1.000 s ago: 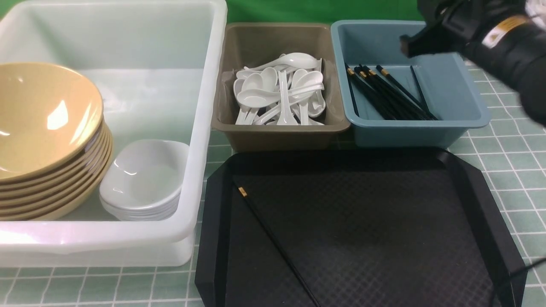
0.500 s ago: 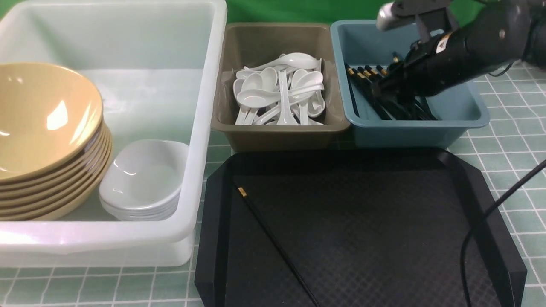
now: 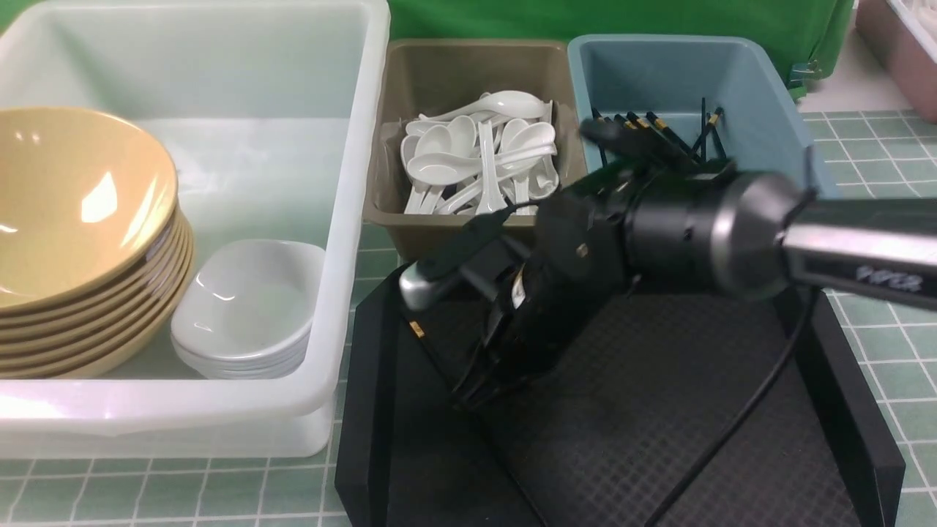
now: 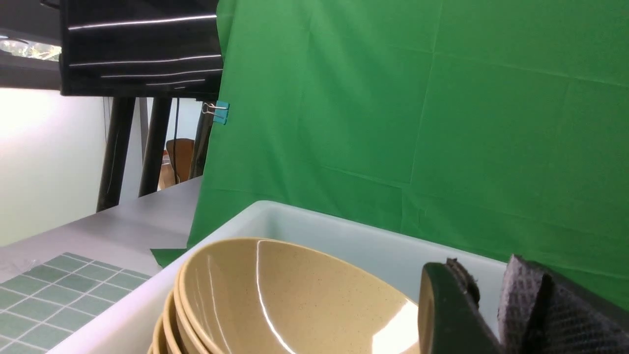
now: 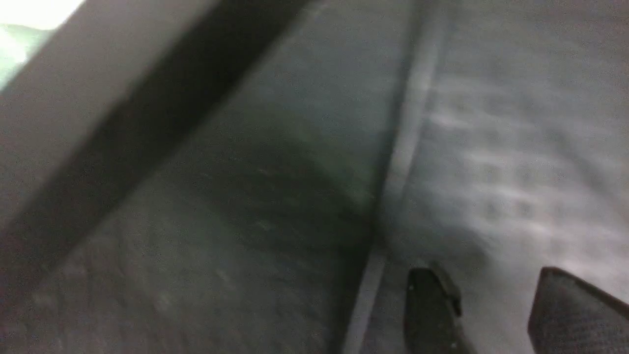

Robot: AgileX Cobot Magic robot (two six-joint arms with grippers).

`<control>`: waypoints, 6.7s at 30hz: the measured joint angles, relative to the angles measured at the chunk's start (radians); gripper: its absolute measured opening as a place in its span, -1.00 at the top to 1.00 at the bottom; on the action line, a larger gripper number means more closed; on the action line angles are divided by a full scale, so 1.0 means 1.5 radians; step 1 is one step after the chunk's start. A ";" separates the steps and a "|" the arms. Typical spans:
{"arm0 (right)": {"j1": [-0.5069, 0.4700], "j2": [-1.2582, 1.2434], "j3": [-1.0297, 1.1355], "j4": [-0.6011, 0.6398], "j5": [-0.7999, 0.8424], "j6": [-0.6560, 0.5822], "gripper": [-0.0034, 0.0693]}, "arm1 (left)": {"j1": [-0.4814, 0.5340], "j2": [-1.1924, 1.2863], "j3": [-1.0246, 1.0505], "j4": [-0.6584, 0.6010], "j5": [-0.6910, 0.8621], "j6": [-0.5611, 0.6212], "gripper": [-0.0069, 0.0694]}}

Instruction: On blue table put chopsticks spoon bowls plates into blue grey white boxes.

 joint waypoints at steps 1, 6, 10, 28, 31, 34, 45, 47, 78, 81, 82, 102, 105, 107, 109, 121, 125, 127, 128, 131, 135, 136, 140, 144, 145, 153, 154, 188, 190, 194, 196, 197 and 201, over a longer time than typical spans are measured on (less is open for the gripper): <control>0.004 0.008 0.000 0.000 -0.006 -0.001 0.02 | 0.000 0.000 0.000 0.000 0.000 0.000 0.48; 0.008 0.026 -0.002 -0.001 -0.018 0.001 0.02 | 0.000 0.000 0.000 0.000 0.000 -0.001 0.48; 0.008 0.026 -0.004 -0.001 -0.016 0.003 0.02 | 0.000 0.000 0.000 0.000 0.000 -0.001 0.48; 0.063 0.057 -0.083 -0.015 0.035 0.040 0.05 | 0.000 0.000 0.000 0.000 0.000 -0.002 0.48; 0.063 0.067 -0.083 -0.025 0.036 0.040 0.13 | 0.000 0.000 0.000 0.000 0.000 -0.002 0.48; 0.063 0.069 -0.085 -0.032 0.035 0.038 0.39 | 0.000 0.000 0.000 0.000 0.000 -0.002 0.48; 0.060 0.028 -0.086 -0.095 0.085 0.018 0.81 | 0.000 0.000 0.001 0.000 0.000 -0.002 0.48; 0.049 -0.031 -0.086 -0.132 0.092 0.023 0.81 | 0.000 0.000 0.001 0.000 0.000 -0.002 0.48; 0.009 0.070 -0.092 -0.054 0.123 0.000 0.05 | 0.000 0.000 0.001 0.000 0.014 -0.016 0.48; 0.009 0.072 -0.095 -0.061 0.127 0.000 0.24 | 0.000 0.000 0.001 0.000 0.014 -0.017 0.48; 0.009 0.072 -0.095 -0.063 0.127 -0.005 0.36 | 0.000 0.000 0.001 0.000 0.014 -0.017 0.48; -0.219 -0.165 -0.087 -0.188 -0.266 0.071 0.72 | 0.000 0.000 0.001 0.000 0.009 -0.020 0.48; -0.262 -0.120 -0.087 -0.190 -0.332 0.125 0.70 | 0.000 0.000 0.001 0.000 0.010 -0.020 0.48; -0.293 -0.069 -0.088 -0.190 -0.323 0.151 0.59 | 0.000 0.000 0.001 0.000 0.012 -0.020 0.48; -0.305 -0.039 -0.090 -0.190 -0.277 0.158 0.44 | 0.000 0.000 0.001 0.000 0.018 -0.020 0.48; -0.313 -0.221 -0.138 -0.147 0.185 -0.037 0.40 | 0.000 0.000 0.001 -0.008 0.109 -0.020 0.48; -0.313 -0.377 -0.048 -0.031 0.154 -0.095 0.68 | 0.000 0.000 0.002 -0.048 0.144 -0.061 0.48; -0.313 -0.524 0.077 0.061 0.070 -0.154 0.80 | 0.000 0.000 0.006 -0.082 0.136 -0.085 0.48; -0.313 -0.572 0.140 0.079 0.023 -0.175 0.81 | 0.000 0.000 0.008 -0.095 0.125 -0.092 0.48; -0.313 -0.702 0.297 0.091 -0.109 -0.207 0.81 | 0.000 0.000 0.009 -0.127 0.088 -0.095 0.48; -0.313 -0.867 0.493 0.094 -0.301 -0.221 0.81 | 0.000 0.000 0.009 -0.141 0.070 -0.106 0.48; -0.313 -0.884 0.527 0.095 -0.337 -0.222 0.81 | 0.000 0.000 0.009 -0.141 0.070 -0.106 0.48; -0.313 -1.042 0.729 0.099 -0.543 -0.224 0.81 | 0.000 0.000 0.009 -0.141 0.081 -0.106 0.48; -0.313 -1.204 0.883 0.105 -0.616 -0.194 0.81 | 0.000 0.000 0.009 -0.141 0.109 -0.105 0.48; -0.313 -1.213 0.896 0.105 -0.619 -0.190 0.81 | 0.000 0.000 0.009 -0.141 0.110 -0.105 0.48; -0.313 -1.283 0.951 0.108 -0.549 -0.164 0.80 | 0.000 0.000 0.013 -0.141 0.157 -0.105 0.48; -0.313 -1.270 0.951 0.108 -0.542 -0.164 0.79 | 0.000 0.000 0.015 -0.141 0.161 -0.105 0.48; -0.513 -1.330 0.952 -0.123 -0.270 0.098 0.72 | 0.000 0.000 0.021 -0.130 0.393 -0.105 0.48; -0.513 -1.330 0.952 -0.123 -0.269 0.098 0.72 | 0.000 0.000 0.021 -0.129 0.397 -0.105 0.48; -0.513 -1.330 0.952 -0.123 -0.269 0.098 0.71 | 0.000 0.000 0.021 -0.128 0.410 -0.105 0.48; -0.513 -1.330 0.952 -0.123 -0.269 0.098 0.70 | 0.000 0.000 0.021 -0.128 0.412 -0.105 0.48; -0.513 -1.330 0.952 -0.123 -0.269 0.098 0.70 | 0.000 0.000 0.021 -0.128 0.413 -0.105 0.48; -0.513 -1.330 0.952 -0.122 -0.267 0.098 0.69 | -0.018 -0.012 0.026 -0.128 0.418 -0.105 0.48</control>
